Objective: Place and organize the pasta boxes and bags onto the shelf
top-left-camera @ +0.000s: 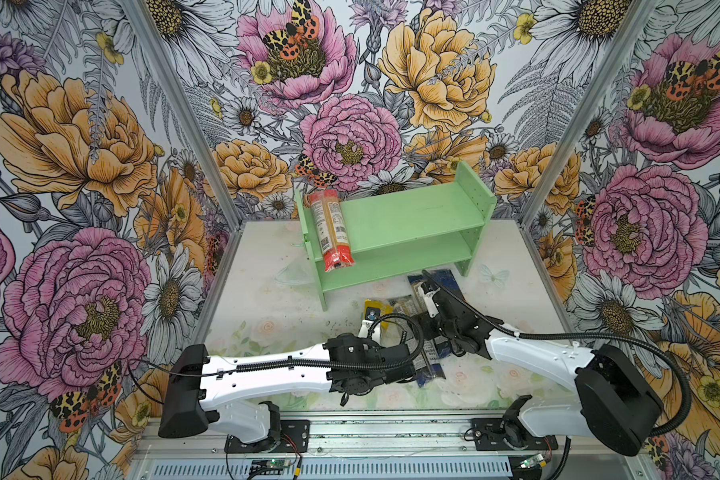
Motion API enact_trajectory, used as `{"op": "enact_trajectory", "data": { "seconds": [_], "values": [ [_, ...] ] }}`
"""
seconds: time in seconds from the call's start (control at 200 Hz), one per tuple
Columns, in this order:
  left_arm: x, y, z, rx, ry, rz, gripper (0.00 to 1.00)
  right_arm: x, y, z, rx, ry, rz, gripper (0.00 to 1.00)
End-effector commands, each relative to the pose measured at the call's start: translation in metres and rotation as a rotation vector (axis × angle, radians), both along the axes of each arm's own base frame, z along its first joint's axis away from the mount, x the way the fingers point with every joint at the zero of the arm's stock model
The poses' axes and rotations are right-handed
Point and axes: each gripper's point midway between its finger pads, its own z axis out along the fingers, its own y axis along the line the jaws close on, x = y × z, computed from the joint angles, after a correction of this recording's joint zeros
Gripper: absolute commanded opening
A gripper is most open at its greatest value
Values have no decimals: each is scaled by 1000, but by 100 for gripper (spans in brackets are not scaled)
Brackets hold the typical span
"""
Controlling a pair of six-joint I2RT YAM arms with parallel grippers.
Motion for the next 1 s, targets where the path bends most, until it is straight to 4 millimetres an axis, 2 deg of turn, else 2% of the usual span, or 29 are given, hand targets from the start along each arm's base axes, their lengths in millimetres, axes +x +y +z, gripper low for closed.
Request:
{"op": "enact_trajectory", "data": {
  "seconds": [0.0, 0.15, 0.34, 0.53, 0.686, 0.876, 0.996],
  "values": [
    [13, -3, 41, -120, -134, 37, 0, -10, -1, 14, 37, -8, 39, 89],
    [16, -6, 73, -177, -195, 23, 0, -13, -12, 23, 35, -14, 17, 89],
    [19, -15, 113, -222, -280, -5, 0, -14, -25, 22, 24, -9, -17, 89],
    [12, -30, 142, -254, -332, -51, 0, -13, -33, 18, 21, 6, -43, 90],
    [10, -34, 166, -288, -374, -61, 0, -12, -39, 16, 27, 17, -63, 90],
    [2, -40, 207, -318, -489, -78, 0, -11, -43, 10, 24, 36, -81, 89],
    [-3, -40, 226, -332, -538, -83, 0, -10, -43, 7, 26, 50, -81, 89]
  ]
}}
